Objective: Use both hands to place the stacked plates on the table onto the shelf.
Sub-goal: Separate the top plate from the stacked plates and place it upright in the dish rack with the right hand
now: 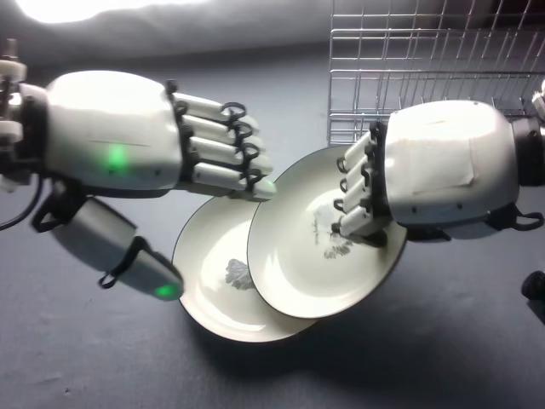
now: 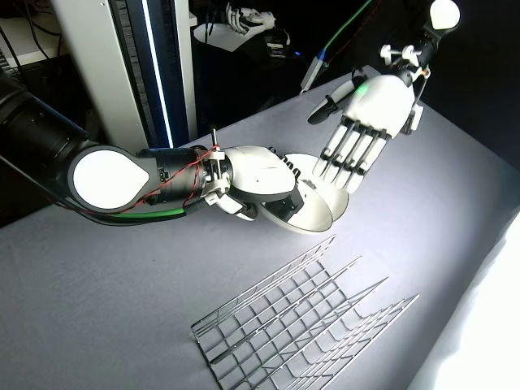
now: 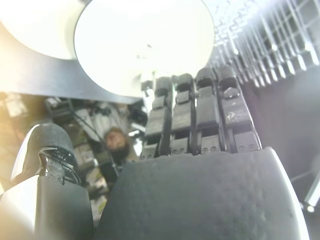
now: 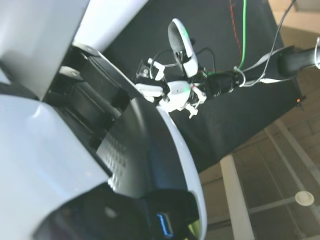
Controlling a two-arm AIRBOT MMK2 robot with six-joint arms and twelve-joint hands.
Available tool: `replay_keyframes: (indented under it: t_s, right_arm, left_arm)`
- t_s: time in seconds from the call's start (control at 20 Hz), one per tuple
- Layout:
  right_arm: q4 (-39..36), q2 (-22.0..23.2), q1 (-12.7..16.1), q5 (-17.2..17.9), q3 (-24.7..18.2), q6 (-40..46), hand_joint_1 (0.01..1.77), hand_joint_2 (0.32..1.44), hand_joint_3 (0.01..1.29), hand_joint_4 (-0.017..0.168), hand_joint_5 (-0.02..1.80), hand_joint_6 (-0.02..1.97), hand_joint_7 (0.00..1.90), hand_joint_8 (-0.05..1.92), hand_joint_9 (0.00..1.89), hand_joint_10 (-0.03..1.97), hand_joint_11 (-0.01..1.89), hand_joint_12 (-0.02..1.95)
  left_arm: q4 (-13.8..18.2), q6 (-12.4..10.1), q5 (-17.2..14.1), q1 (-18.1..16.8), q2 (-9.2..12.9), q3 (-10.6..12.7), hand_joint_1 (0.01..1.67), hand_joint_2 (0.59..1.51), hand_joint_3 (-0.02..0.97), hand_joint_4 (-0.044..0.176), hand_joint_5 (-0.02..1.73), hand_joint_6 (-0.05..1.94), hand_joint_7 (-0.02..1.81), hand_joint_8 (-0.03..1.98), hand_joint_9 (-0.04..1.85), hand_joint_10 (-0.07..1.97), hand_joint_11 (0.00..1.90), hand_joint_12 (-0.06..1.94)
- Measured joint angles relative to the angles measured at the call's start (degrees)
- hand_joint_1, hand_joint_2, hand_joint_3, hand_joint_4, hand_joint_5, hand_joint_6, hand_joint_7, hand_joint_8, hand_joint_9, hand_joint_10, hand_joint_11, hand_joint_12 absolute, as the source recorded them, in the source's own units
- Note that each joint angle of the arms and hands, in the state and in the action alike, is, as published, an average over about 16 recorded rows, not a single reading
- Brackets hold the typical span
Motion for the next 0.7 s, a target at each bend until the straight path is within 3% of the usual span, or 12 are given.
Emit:
replay_keyframes:
  t_s: [0.35, 0.7]
  right_arm:
    - [3.74, 0.73, 2.82, -1.97, -3.08, 0.38, 1.36, 1.04, 0.01, 0.004, 0.81, 1.21, 0.89, 1.11, 0.87, 1.26, 0.77, 1.32]
    - [10.41, 1.55, 6.02, -4.95, -6.10, 1.30, 1.35, 1.06, 0.01, 0.001, 0.81, 1.21, 0.88, 1.12, 0.86, 1.27, 0.76, 1.32]
  left_arm:
    - [-2.35, -0.23, 3.16, -0.75, 4.60, -2.61, 0.01, 1.105, -0.002, 0.000, 0.16, 0.02, 0.15, 0.00, 0.13, 0.01, 0.05, 0.19]
    - [-6.03, 0.11, 5.70, -0.98, 5.58, -1.38, 0.02, 1.101, -0.002, 0.000, 0.16, 0.02, 0.16, 0.00, 0.13, 0.01, 0.04, 0.20]
